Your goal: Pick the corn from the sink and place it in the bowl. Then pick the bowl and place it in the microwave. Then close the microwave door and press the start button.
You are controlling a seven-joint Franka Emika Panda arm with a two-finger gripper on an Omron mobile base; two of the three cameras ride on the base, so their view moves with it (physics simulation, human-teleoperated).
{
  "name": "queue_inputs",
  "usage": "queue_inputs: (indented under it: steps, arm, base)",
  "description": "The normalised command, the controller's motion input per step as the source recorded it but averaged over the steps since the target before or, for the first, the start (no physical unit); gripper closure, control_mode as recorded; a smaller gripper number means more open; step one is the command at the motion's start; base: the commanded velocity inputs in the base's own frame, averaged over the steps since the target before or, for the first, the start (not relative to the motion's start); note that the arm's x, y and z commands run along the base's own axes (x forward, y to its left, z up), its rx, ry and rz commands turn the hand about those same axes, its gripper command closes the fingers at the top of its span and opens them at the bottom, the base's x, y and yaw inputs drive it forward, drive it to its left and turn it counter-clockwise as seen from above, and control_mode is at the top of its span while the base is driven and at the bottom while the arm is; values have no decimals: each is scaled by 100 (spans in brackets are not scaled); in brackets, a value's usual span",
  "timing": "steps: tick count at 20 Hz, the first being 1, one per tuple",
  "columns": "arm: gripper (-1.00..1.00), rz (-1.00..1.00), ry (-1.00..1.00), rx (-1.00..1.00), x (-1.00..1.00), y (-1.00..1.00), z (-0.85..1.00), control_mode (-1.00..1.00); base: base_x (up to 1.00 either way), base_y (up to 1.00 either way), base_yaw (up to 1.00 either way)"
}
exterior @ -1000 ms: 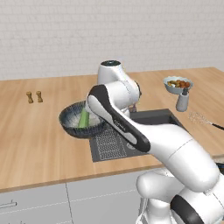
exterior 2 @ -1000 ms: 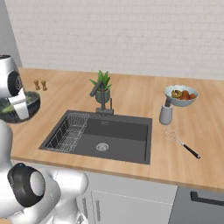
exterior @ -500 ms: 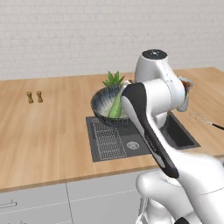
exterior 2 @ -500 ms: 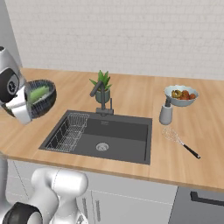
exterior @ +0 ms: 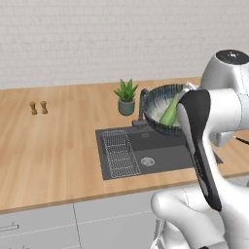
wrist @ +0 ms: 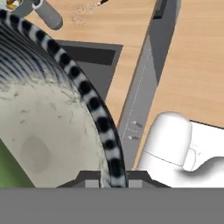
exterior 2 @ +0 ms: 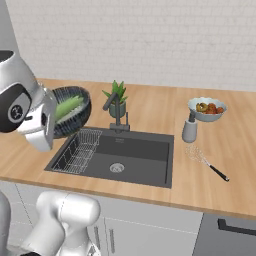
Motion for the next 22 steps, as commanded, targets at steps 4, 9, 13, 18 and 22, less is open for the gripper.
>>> queue_inputs:
  steps: [4,9,13,18,22]
  arm:
    - [100,-14,29,10,-1,-66,37,-100]
    - [100,-9,18,6,-2,-48,0,-100]
    - [100,-10,3,1,-17,-15,-12,-100]
    - [100,-10,2,0,-9,0,-40,-100]
    - [100,-5,-1,0,0,0,-38,-100]
  base:
    - [0,0,0]
    - [0,0,0]
    - [0,0,0]
    - [0,0,0]
    - [0,0,0]
